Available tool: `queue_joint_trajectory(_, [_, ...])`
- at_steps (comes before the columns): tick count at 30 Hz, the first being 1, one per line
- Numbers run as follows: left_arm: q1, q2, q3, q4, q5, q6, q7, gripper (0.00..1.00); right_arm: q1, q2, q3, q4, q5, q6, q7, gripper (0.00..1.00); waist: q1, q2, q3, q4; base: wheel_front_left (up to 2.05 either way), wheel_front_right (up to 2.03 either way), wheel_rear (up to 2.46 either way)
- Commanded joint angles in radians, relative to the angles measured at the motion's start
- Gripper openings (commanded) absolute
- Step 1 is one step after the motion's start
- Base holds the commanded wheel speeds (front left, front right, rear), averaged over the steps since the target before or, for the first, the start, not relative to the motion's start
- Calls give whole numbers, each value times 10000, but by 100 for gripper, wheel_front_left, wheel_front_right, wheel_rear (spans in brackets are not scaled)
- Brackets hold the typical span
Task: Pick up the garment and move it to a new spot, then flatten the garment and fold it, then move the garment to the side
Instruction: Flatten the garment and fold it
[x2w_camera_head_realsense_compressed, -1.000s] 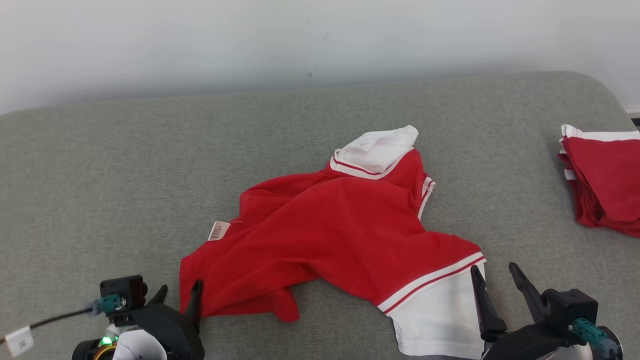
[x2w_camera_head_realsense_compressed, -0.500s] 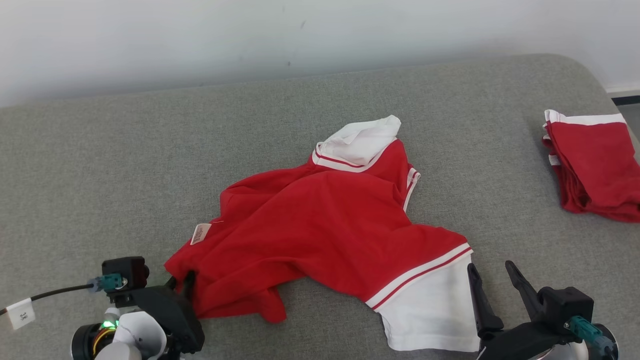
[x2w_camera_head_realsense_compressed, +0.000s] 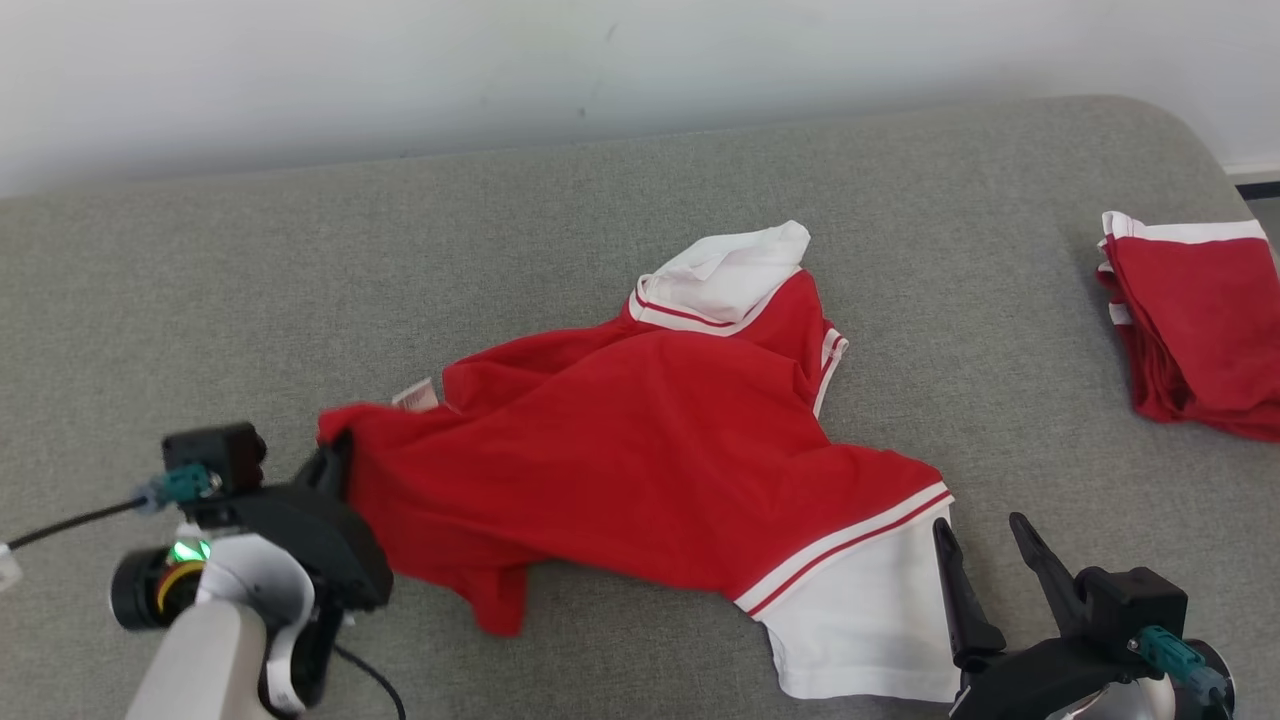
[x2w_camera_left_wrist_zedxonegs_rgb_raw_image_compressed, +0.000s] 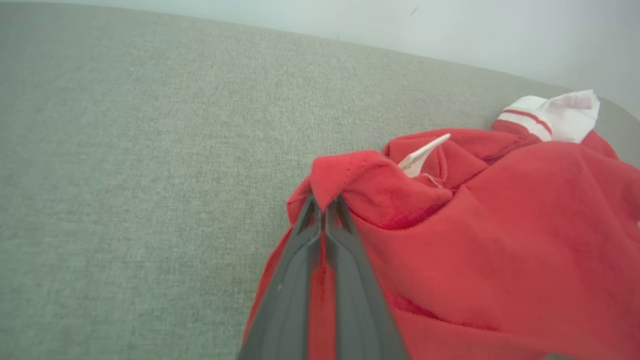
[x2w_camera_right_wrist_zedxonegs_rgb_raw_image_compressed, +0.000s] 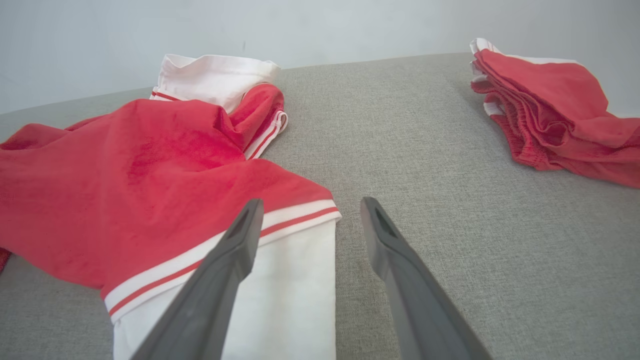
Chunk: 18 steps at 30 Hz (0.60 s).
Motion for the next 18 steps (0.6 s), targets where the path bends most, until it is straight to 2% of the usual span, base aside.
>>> queue_joint_trajectory(1, [-290,90,74,-118,108,78,-154,0,-68,40,21,6,-55,-26,-42,100,-1,0,45,-10,0,0,0])
queue_joint_trajectory(10, [-1196,252,279,-661,75,344,-175,0,-189,39,24,93,69,-26,-155,100,-1,0,283,-294,0,0,0])
queue_joint_trajectory(18, [506,458,-85,-2317,313,781,784,0,18,41,-233,98,65,-26,-148,100,-1,0,171,-105,0,0,0])
